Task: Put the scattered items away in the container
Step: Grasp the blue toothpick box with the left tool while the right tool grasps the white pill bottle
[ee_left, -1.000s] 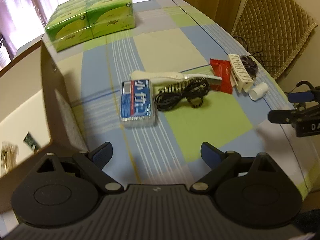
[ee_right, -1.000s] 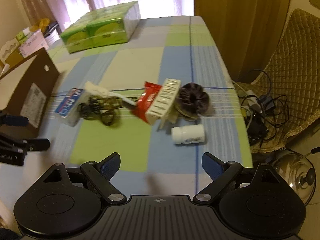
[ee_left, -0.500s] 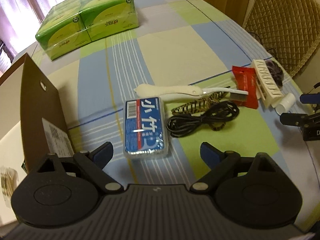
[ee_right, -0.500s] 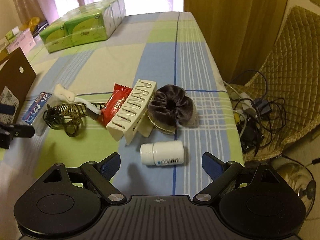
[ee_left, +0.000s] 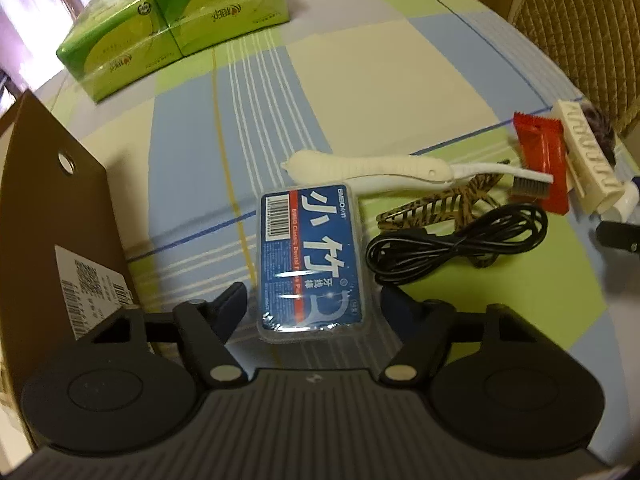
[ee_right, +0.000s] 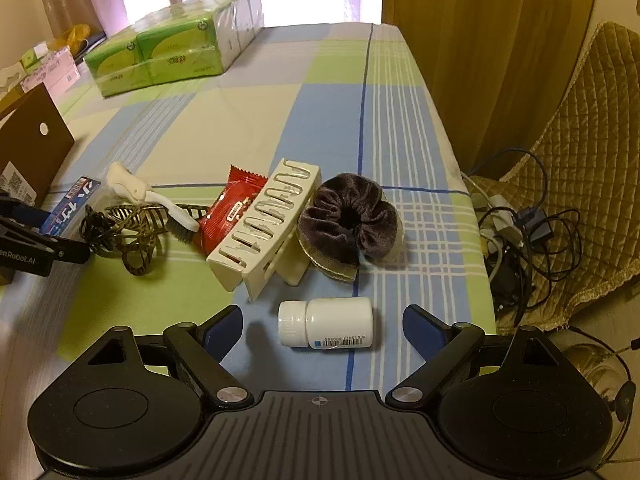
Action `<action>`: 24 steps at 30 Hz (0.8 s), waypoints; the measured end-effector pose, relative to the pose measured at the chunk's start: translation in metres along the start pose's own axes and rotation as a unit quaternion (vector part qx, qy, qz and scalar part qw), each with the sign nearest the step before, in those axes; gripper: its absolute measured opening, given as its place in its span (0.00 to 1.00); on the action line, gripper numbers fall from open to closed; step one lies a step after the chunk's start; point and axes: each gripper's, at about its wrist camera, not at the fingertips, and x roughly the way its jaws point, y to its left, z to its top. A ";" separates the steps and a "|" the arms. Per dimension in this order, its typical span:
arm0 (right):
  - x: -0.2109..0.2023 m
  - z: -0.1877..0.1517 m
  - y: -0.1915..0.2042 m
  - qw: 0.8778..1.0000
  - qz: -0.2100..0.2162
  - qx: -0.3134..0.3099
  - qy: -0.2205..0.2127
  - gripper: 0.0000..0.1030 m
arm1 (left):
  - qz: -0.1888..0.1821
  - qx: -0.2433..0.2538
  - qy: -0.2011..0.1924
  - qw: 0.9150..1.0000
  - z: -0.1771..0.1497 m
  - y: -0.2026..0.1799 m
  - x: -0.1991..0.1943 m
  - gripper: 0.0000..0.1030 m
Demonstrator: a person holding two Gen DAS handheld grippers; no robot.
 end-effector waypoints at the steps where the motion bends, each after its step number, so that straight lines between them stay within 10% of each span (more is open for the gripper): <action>1: 0.000 0.000 0.001 1.000 0.000 -0.003 -0.001 0.90 | -0.005 -0.003 -0.002 1.000 0.000 0.000 -0.001 0.52; 5: -0.001 0.000 0.004 1.000 -0.003 -0.012 -0.007 0.90 | 0.000 -0.015 -0.003 1.000 -0.010 0.001 -0.007 0.52; 8: 0.002 0.000 0.004 1.000 0.002 -0.012 0.001 0.61 | 0.003 -0.028 0.009 1.000 -0.026 0.001 -0.016 0.52; 20: 0.005 -0.001 0.009 1.000 -0.005 -0.024 -0.004 0.61 | -0.013 -0.057 0.016 0.998 -0.066 0.011 -0.036 0.63; 24: 0.000 -0.005 0.014 0.999 -0.004 -0.048 0.007 0.48 | -0.025 -0.064 0.007 0.998 -0.063 0.013 -0.029 0.52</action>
